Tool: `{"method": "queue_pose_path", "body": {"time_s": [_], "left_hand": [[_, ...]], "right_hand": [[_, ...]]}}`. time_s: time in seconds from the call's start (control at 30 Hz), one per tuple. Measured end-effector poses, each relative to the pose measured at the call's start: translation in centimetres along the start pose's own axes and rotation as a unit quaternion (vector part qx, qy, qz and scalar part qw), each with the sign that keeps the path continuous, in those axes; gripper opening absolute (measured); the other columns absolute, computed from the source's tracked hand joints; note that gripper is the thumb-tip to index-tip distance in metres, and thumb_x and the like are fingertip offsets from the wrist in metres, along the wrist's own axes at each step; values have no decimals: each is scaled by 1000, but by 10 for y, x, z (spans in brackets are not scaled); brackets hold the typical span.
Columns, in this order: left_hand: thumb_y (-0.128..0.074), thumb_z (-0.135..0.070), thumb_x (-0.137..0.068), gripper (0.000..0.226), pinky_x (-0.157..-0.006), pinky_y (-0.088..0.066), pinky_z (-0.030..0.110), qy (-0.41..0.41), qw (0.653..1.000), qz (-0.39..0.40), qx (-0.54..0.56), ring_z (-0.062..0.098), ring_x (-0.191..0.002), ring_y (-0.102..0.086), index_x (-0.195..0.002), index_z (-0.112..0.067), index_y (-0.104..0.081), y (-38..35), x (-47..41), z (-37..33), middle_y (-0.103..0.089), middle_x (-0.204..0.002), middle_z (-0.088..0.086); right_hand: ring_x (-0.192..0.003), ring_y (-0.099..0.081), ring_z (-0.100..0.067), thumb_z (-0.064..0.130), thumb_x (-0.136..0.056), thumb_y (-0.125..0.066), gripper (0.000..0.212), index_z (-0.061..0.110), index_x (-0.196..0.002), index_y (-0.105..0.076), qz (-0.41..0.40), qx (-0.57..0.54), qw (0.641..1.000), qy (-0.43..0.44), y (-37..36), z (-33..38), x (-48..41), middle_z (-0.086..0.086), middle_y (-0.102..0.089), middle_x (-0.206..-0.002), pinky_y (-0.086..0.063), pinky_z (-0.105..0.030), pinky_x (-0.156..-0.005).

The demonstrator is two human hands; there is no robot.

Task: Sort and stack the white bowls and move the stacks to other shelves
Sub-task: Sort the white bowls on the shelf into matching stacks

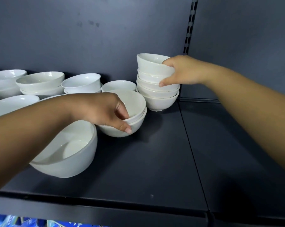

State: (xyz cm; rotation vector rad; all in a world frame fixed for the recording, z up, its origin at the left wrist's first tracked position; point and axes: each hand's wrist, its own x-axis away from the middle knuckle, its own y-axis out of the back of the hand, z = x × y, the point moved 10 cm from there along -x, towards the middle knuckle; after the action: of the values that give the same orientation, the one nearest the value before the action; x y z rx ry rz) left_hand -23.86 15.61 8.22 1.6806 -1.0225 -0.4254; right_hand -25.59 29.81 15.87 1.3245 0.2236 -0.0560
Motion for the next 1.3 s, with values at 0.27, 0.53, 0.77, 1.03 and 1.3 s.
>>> {"method": "queue_pose_path", "body": {"time_s": [0.27, 0.53, 0.77, 1.03, 1.3], "left_hand": [[-74, -46, -68, 16, -68, -37, 29, 10, 998, 57, 38, 9, -64, -43, -66, -30, -71, -7, 5, 8, -52, -59, -9], [-75, -36, -72, 17, -99, -44, 34, 19, 997, 72, 19, 9, -98, -63, -88, -32, -74, -5, 11, 8, -72, -94, -13], [-72, -42, -54, 22, -89, -40, 7, 20, 994, -39, 103, -3, -98, -61, -74, -35, -73, 23, 25, 12, -71, -93, -20], [-72, -40, -62, 11, -76, -39, 1, -5, 998, -41, 48, -8, -86, -60, -73, -40, -69, 19, 28, 6, -67, -87, -30], [-65, -42, -53, 22, -70, -44, 6, -38, 987, -101, 121, -8, -65, -58, -72, -33, -73, 31, 34, 4, -71, -75, -21]], "right_hand": [[-97, -46, -18, 32, -79, -68, 41, 16, -114, -53, -46, -7, 999, 2, -1, -3, 3, -1, -54, -109, -32, -22, -71], [-135, -26, -26, 34, -78, -67, 65, 13, -134, -42, -205, 43, 977, 41, 2, 12, 33, -9, -34, -145, -12, -41, -112], [-107, -47, -10, 41, -75, -62, 41, 14, -106, -63, -234, -70, 944, 223, -19, 58, 79, 0, -54, -113, -32, -14, -98], [-80, -56, 14, 36, -73, -71, 28, 14, -90, -73, -38, -200, 963, 175, -49, 82, 64, 28, -60, -82, -44, -10, -79], [-62, -45, -1, 37, -75, -68, 17, 31, -61, -60, 27, -191, 975, 110, -63, 91, 51, 8, -60, -65, -33, -13, -57]]}}
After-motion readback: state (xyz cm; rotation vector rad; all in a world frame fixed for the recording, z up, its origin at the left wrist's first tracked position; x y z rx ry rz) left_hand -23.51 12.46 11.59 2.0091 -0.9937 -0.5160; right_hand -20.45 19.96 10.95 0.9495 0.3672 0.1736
